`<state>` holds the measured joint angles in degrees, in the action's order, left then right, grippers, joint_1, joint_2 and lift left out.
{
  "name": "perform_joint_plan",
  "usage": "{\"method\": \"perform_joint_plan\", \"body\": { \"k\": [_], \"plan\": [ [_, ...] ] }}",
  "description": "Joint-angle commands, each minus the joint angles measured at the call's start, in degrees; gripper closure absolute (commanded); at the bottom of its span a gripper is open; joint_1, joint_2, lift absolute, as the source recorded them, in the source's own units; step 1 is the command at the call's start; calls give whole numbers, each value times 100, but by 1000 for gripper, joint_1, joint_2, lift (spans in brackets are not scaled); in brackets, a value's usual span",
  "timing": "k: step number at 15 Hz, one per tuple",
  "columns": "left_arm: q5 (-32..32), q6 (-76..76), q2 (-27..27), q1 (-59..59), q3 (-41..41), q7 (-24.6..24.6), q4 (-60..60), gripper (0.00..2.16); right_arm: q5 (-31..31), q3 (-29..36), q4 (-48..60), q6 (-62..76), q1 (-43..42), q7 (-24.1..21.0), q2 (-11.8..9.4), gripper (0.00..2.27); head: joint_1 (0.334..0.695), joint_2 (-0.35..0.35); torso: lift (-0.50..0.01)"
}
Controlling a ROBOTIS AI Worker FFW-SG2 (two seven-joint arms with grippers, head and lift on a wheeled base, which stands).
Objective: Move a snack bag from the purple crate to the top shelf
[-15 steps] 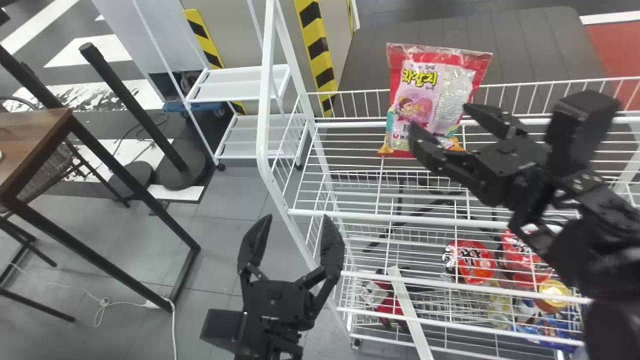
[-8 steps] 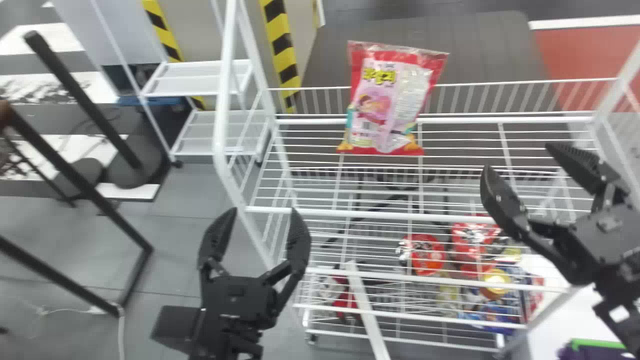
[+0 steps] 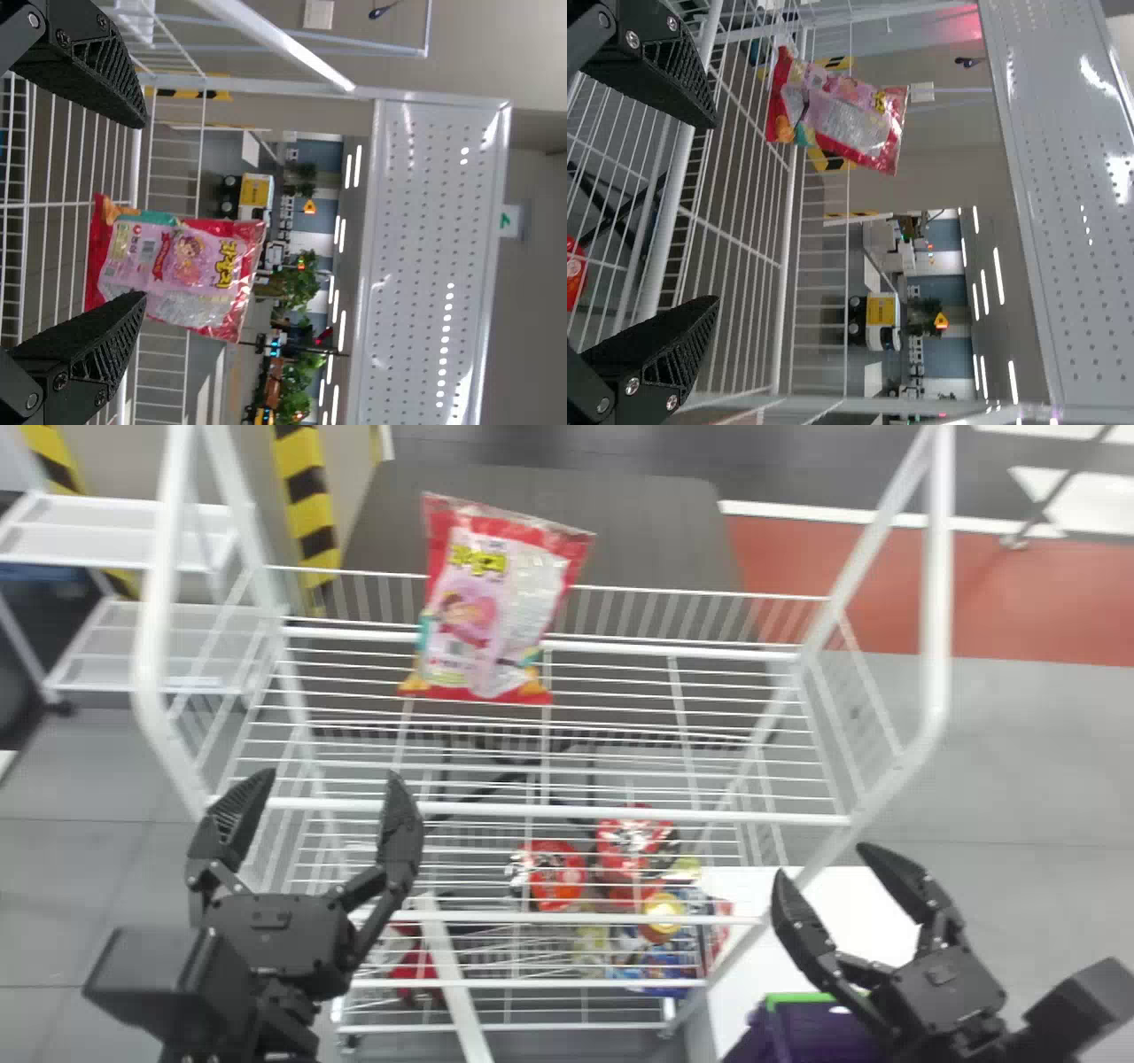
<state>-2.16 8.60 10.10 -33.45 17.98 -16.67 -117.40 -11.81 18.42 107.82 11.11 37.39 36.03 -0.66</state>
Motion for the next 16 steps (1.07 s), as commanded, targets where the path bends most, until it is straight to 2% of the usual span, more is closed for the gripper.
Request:
{"method": "perform_joint_plan", "body": {
  "k": [1, 4, 6, 11, 16],
  "plan": [
    [-197, -733, -17, 585, 302, -152, 121, 147, -5, 285, -419, 229, -65, -8, 13, 144, 695, -208, 0],
    [-223, -1507, -105, 1262, 601, -372, 472, 147, -40, 514, -771, 651, -117, -8, 49, 144, 695, -306, 0],
    [-214, -1542, -228, 1666, 830, -504, 753, 151, -67, 549, -762, 756, -117, -17, 71, 144, 695, -340, 0],
    [-144, -1560, -562, 2545, 1172, -1136, 1720, 154, -251, 522, -753, 756, -135, 0, 57, 147, 695, -350, 0],
    [-135, -1366, -825, 3020, 1278, -1391, 2573, 208, -427, 549, -744, 756, -126, 88, -22, 147, 695, -350, 0]
  ]
}}
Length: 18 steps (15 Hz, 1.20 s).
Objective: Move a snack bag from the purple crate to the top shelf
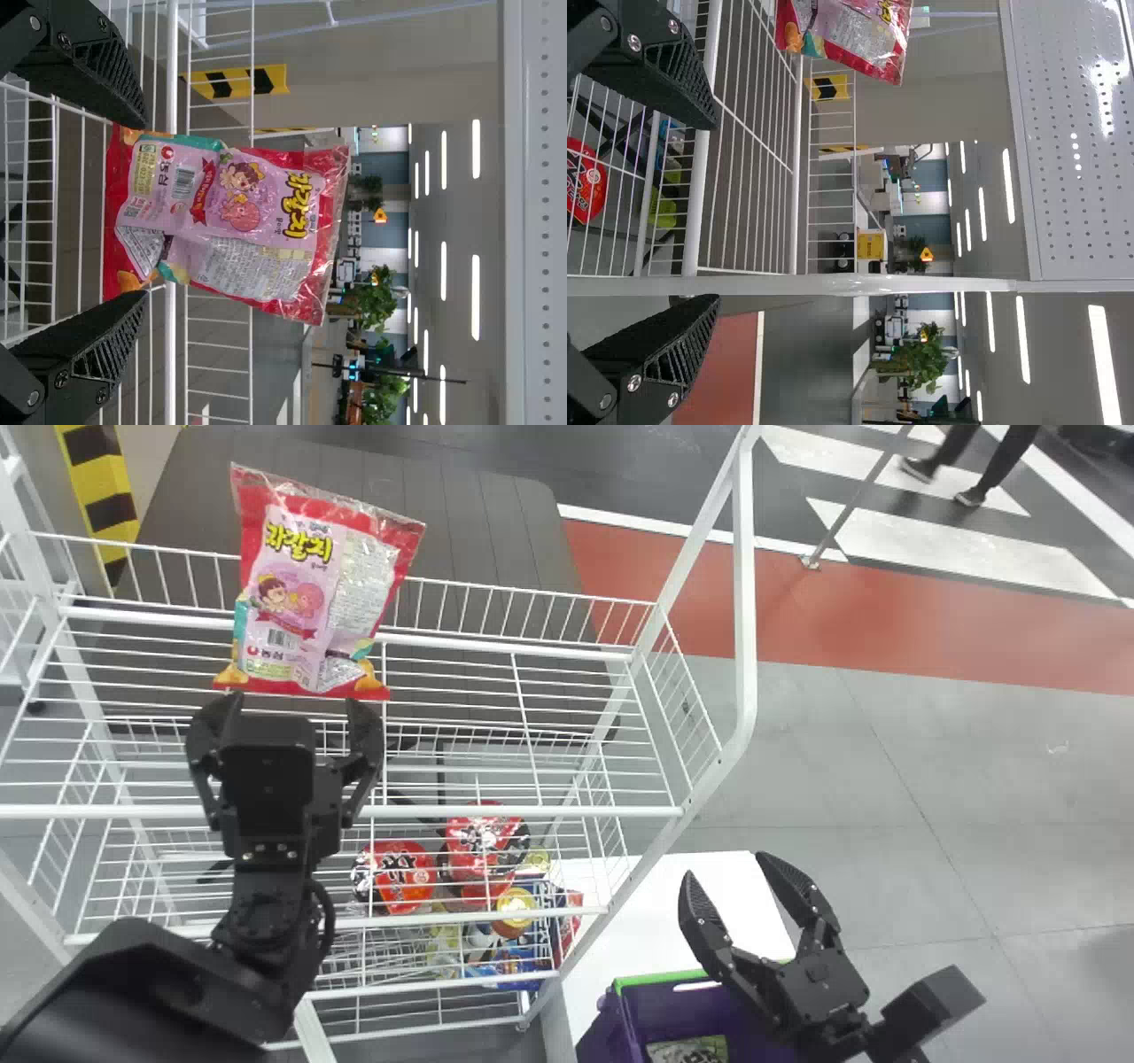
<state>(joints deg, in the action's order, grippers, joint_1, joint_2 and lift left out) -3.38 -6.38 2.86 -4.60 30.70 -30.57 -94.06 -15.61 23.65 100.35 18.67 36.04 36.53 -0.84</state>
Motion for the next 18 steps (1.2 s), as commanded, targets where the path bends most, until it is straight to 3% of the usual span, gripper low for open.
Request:
{"method": "perform_joint_plan", "body": {
  "k": [1, 13, 18],
  "plan": [
    [-4, 185, -198, 258, -3, -46, 441, 215, -47, 26, 3, 0, 18, 47, -3, 147, 695, -350, 0],
    [-259, 466, -301, 1198, 67, 24, 1671, 221, -109, -45, 3, 88, 44, 135, 14, 147, 695, -350, 0],
    [-576, 502, -301, 1470, 94, 385, 2023, 238, -109, -89, -50, 176, 26, 135, 5, 147, 695, -350, 0]
  ]
}}
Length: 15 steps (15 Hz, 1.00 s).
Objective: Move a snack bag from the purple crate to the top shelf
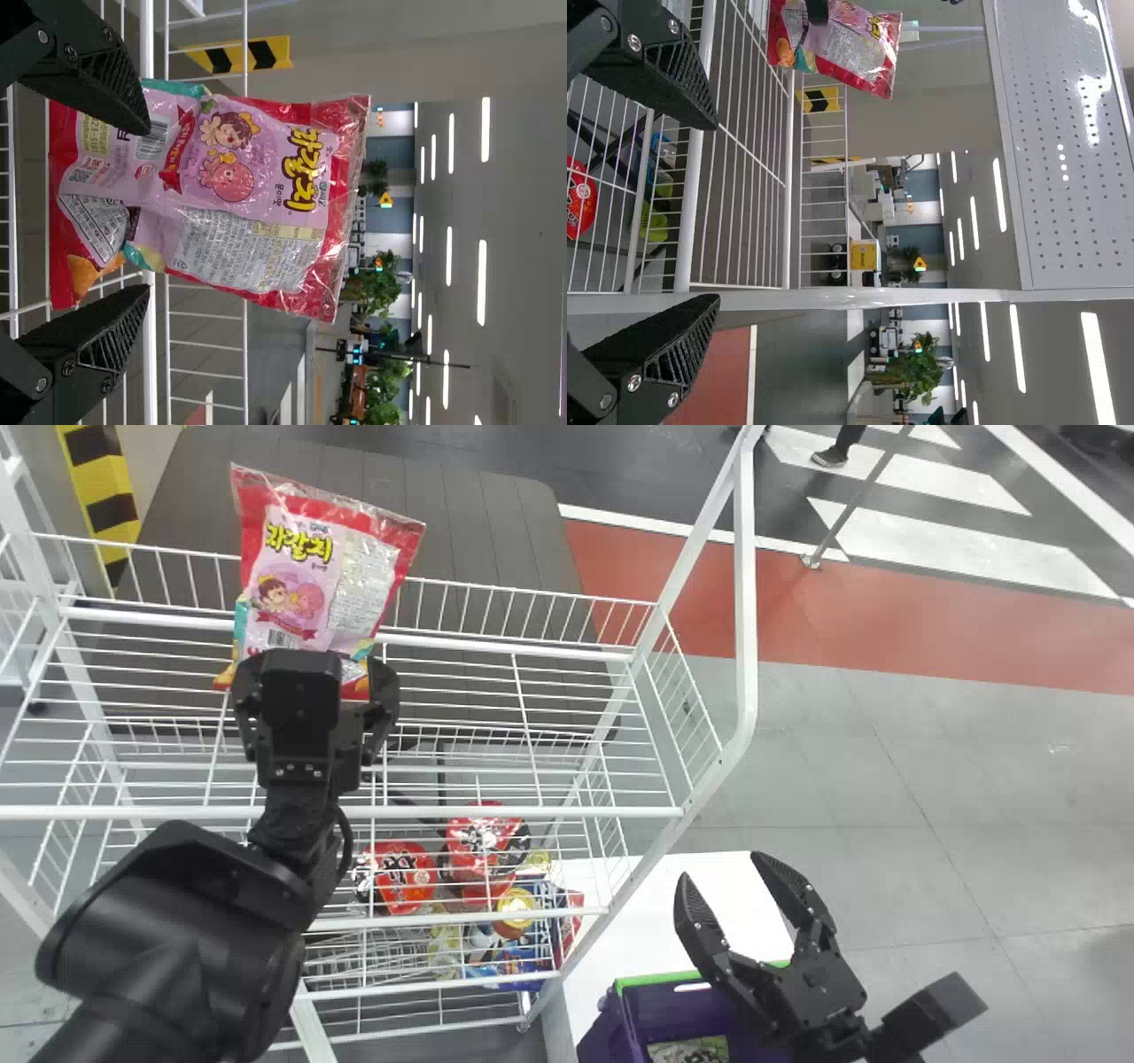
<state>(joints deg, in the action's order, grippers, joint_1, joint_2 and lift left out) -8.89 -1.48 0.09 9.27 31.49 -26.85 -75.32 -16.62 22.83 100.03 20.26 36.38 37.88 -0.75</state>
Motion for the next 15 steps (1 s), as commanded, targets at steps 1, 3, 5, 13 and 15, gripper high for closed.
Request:
{"method": "perform_joint_plan", "body": {
  "k": [1, 3, 5, 13, 15],
  "plan": [
    [-43, 99, -23, 137, -3, 83, 237, 299, 1, -6, -18, 34, -8, 0, -13, 147, 695, -350, 0],
    [-113, 169, -23, 190, -20, 109, 299, 299, 1, -15, -36, 70, -17, 0, -13, 147, 695, -350, 0],
    [-113, 240, -23, 260, -20, 118, 413, 299, 10, -24, -45, 87, -34, 0, -13, 147, 695, -350, 0],
    [-113, 240, -23, 269, -64, 197, 422, 734, 54, -85, -133, 158, -96, 0, -4, 144, 695, -340, 0],
    [-113, 240, -23, 269, -64, 171, 431, 1028, 54, -85, -133, 158, -114, 0, -4, 144, 695, -339, 0]
  ]
}}
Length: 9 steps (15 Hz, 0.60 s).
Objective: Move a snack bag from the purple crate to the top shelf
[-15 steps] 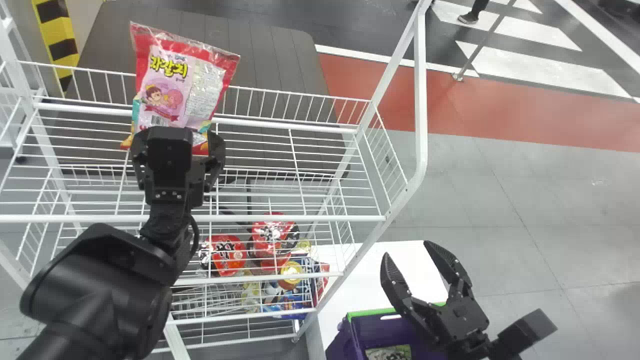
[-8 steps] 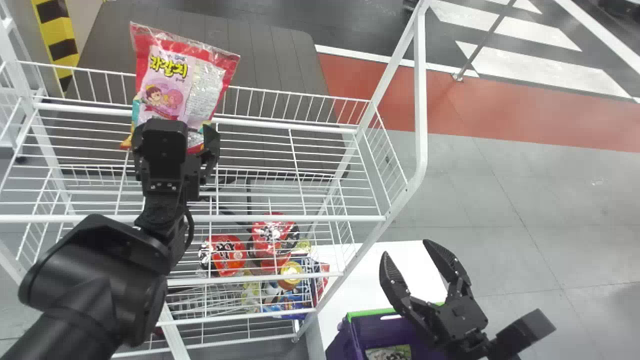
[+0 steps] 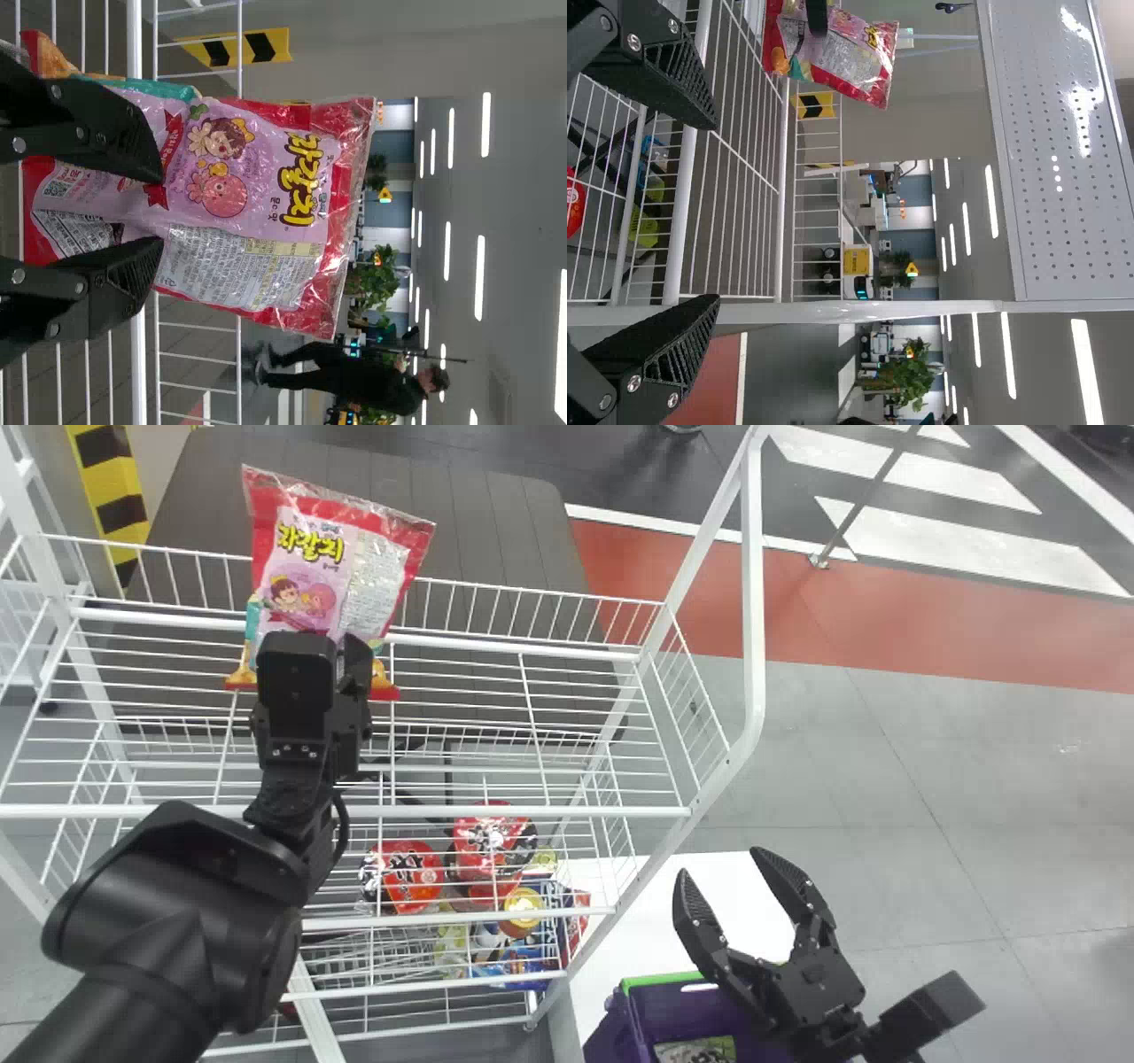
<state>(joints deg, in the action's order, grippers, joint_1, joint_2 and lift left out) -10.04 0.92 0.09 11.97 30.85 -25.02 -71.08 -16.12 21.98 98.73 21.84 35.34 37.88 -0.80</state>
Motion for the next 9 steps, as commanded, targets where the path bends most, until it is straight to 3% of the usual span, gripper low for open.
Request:
{"method": "perform_joint_plan", "body": {
  "k": [1, 9],
  "plan": [
    [2, 0, -24, -1, 0, 6, 33, 1028, 3, -9, -12, 17, -19, 0, 1, 144, 695, -338, 0],
    [64, 404, -24, -230, -140, -143, -55, 1028, 39, -80, -91, 69, -72, 0, -8, 144, 695, -321, 0]
  ]
}}
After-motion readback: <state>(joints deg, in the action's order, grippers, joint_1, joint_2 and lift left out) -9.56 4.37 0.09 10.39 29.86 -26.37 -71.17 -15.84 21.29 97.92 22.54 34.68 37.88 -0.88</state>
